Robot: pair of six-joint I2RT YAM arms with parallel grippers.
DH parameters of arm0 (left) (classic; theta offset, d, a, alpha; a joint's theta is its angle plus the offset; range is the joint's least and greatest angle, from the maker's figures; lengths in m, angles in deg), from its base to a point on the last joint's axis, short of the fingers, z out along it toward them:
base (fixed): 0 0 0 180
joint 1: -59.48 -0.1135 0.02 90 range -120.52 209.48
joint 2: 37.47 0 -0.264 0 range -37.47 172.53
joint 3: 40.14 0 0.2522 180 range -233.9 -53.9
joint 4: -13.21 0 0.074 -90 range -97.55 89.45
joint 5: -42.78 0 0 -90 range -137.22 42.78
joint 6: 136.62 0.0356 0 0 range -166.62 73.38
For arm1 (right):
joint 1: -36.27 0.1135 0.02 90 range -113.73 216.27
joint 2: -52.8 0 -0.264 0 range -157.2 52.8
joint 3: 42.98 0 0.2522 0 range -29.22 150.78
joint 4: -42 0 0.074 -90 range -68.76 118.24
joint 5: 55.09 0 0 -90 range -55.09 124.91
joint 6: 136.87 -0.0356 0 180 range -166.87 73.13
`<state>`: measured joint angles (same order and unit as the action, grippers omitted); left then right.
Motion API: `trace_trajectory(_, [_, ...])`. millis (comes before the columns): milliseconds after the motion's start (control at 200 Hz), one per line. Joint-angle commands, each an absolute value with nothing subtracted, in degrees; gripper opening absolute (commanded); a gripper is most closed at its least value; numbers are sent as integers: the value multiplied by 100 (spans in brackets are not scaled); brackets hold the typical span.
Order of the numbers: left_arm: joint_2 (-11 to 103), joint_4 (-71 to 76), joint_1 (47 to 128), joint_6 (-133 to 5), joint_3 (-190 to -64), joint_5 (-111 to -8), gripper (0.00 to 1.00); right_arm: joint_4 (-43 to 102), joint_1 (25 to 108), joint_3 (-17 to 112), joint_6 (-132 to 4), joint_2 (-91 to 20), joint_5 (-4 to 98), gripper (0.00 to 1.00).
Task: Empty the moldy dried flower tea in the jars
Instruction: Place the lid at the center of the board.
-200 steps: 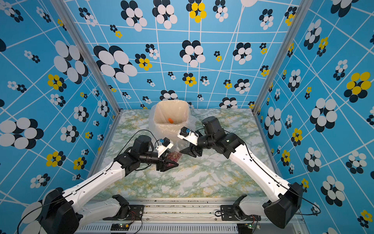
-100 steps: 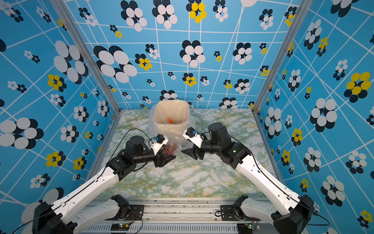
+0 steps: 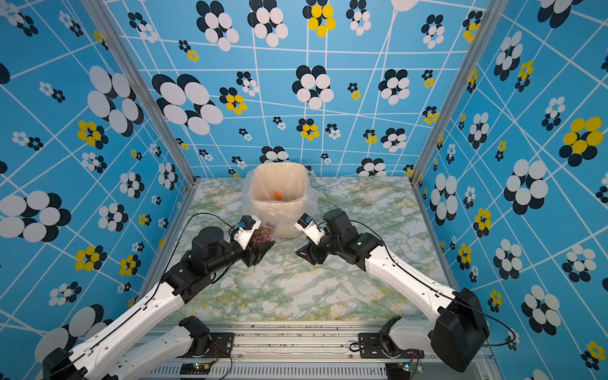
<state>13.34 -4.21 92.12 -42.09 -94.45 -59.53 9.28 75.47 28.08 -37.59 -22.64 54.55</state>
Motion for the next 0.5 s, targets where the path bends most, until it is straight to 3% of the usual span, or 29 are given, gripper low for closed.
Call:
trace_trajectory(0, [1177, -330, 9218, -4108, -9367, -5625, 0, 1365, 7697, 2688, -4050, -2499, 5166, 27])
trace_trajectory(495, [982, -257, 9217, -4082, -9254, -5486, 0, 1764, 8194, 2445, -3831, -3425, 4685, 29])
